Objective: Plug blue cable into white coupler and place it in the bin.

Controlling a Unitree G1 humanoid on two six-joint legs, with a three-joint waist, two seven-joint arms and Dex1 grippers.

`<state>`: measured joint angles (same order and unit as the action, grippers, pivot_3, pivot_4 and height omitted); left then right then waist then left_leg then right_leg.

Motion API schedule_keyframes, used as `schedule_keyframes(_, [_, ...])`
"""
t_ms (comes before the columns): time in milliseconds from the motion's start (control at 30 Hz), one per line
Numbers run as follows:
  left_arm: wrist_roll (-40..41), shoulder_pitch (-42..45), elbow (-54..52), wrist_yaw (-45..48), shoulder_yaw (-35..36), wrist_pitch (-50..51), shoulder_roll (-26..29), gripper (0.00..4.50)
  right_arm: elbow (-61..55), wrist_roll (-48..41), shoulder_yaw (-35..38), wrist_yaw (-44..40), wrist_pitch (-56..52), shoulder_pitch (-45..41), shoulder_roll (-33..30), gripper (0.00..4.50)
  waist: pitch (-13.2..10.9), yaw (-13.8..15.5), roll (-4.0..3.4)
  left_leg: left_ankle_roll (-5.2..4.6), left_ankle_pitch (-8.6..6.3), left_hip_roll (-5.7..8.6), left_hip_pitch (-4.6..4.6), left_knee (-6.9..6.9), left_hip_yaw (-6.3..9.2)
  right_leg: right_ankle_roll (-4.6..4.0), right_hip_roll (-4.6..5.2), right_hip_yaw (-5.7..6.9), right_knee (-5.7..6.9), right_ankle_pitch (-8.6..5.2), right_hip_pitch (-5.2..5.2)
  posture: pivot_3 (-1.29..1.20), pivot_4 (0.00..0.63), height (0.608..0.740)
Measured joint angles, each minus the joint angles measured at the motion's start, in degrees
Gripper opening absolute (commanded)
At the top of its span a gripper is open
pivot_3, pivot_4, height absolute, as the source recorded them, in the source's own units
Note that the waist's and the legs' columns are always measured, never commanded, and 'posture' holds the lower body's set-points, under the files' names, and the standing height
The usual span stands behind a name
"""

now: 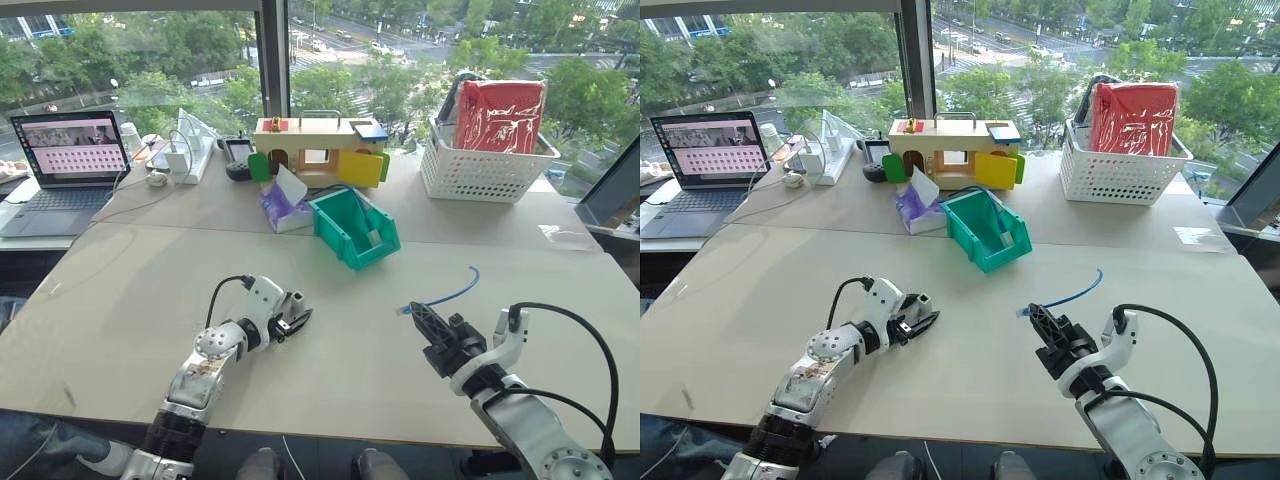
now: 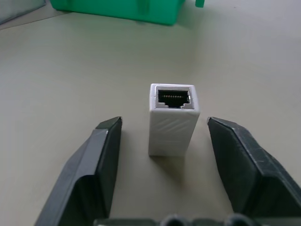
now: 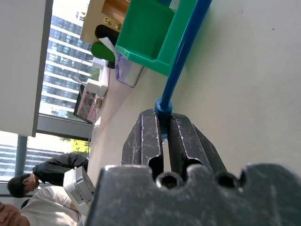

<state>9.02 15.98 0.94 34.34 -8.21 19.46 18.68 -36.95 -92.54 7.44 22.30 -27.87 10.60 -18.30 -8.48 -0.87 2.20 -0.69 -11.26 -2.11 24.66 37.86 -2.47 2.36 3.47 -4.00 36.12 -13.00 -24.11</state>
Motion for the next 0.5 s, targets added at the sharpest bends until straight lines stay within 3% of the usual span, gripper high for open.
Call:
schedule_keyframes(100, [0.02, 1.62, 2.05, 4.56, -2.66, -1.39, -0.37, 0.66, 0.23, 1.27, -0.04, 0.22, 0.0, -1.28, -0.12, 0.0, 0.01, 0.2, -0.01, 0.0, 0.0, 0.05, -0.03, 0.0, -0.14, 0.01, 0.03, 0.0, -0.01, 0.0, 0.06, 0.0, 0.15, 0.737])
schedule_keyframes(233, [-0.69, 3.69, 2.9, 5.78, -4.95, -0.14, -1.76, 0.66, 1.24, 4.21, -0.32, -0.05, -0.03, -3.87, -0.2, 0.0, 0.02, 0.38, -0.02, -0.04, 0.03, 0.11, -0.02, 0.01, -0.16, 0.03, 0.06, 0.0, -0.04, 0.01, 0.09, 0.0, 0.15, 0.737])
schedule_keyframes(500, [-2.98, 13.27, 3.06, 5.23, -11.33, 13.89, -5.63, 0.66, 2.65, 15.0, -5.07, -3.62, -3.59, -10.01, -3.59, 0.0, 0.02, -0.03, -0.01, -0.1, 0.06, 0.14, 0.12, 0.01, -0.08, 0.09, -0.04, 0.0, -0.02, 0.02, -0.03, 0.0, 0.15, 0.737])
